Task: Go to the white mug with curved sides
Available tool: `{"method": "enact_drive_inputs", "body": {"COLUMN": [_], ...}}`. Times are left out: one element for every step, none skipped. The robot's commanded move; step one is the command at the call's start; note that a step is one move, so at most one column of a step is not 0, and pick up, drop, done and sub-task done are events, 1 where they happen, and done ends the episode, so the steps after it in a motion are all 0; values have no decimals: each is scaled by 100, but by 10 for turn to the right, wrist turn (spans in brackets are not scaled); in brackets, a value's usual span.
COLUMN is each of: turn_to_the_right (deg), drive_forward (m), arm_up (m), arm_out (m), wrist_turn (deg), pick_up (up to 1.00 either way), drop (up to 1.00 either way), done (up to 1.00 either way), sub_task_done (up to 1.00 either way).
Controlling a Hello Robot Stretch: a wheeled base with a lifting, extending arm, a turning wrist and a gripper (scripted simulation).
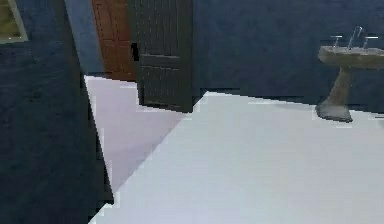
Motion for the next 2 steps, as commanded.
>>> {"method": "enact_drive_inputs", "body": {"turn_to_the_right": [0, -90], "drive_forward": [100, 0], "arm_up": [0, 0], "arm_out": [0, 0], "wrist_turn": [0, 0], "pick_up": [0, 0], "drop": [0, 0], "done": [0, 0], "sub_task_done": [0, 0]}}
